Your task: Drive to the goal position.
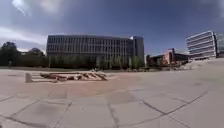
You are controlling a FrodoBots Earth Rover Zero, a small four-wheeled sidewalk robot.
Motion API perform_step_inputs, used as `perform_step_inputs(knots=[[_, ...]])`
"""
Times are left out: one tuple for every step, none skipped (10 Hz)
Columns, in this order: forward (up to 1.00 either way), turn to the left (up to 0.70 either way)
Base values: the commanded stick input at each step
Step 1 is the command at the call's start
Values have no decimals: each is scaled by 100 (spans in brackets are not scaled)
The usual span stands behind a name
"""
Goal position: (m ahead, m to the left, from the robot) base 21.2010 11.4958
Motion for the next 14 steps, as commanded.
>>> perform_step_inputs(knots=[[50, -50], [50, -50], [50, -25], [50, 0], [50, 0], [50, 0], [50, 0], [50, 0], [50, 0], [50, 0], [50, 0], [50, 0], [50, 0], [50, 0]])
